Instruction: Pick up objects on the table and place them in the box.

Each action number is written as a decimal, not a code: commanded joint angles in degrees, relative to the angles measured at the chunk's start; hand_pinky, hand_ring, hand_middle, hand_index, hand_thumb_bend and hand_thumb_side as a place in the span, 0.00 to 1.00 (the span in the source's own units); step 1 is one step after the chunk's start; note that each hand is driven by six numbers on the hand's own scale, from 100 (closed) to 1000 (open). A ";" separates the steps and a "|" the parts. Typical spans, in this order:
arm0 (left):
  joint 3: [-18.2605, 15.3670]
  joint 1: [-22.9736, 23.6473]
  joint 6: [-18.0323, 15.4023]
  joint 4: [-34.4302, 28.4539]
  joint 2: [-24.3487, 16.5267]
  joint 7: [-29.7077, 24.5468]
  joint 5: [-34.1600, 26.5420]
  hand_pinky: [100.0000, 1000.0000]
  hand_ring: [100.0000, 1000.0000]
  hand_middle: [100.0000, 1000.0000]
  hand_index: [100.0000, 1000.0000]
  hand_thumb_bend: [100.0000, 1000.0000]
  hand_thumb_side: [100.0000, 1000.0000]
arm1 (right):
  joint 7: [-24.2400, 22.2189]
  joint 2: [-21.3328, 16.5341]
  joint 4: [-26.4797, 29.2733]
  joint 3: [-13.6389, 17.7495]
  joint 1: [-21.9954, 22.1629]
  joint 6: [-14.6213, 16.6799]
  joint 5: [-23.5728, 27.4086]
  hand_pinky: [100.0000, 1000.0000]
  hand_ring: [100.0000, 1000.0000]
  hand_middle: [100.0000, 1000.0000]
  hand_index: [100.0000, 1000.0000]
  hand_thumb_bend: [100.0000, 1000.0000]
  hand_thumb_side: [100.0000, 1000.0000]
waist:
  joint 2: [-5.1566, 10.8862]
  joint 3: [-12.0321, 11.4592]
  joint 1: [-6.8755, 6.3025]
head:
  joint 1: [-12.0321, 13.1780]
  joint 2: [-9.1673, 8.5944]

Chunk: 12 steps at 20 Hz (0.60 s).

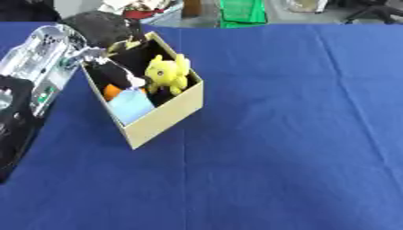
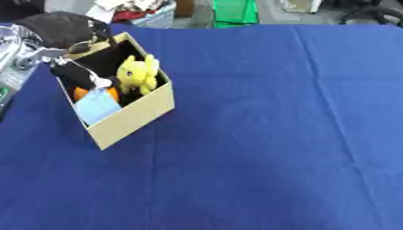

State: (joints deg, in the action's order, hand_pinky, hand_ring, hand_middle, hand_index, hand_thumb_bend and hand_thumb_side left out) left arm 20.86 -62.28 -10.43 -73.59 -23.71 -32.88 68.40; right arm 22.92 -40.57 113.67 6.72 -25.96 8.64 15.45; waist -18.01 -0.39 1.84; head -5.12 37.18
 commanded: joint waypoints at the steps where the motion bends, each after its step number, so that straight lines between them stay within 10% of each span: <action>1: -0.90 -1.35 0.10 -1.42 -0.91 -0.86 0.17 0.77 0.88 0.81 0.84 0.53 0.69 | 0.21 -1.06 0.93 0.83 -0.66 -0.07 0.35 0.85 0.85 0.78 0.91 0.00 0.78 | 1.16 0.03 0.06 | -0.08 -0.27; 12: -0.90 -1.38 0.43 -1.69 -0.95 -0.61 -0.03 0.77 0.88 0.80 0.83 0.51 0.69 | 0.19 -1.11 0.93 0.79 -0.76 -0.11 0.33 0.85 0.85 0.78 0.91 0.00 0.78 | 1.19 -0.07 0.07 | -0.16 -0.26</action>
State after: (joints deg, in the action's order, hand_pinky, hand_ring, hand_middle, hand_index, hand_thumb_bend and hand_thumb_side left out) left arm 20.59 -62.28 -10.15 -74.18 -23.71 -33.54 68.40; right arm 22.97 -40.57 113.67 6.72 -26.03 8.58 15.45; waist -18.01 -0.44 1.86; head -5.14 37.18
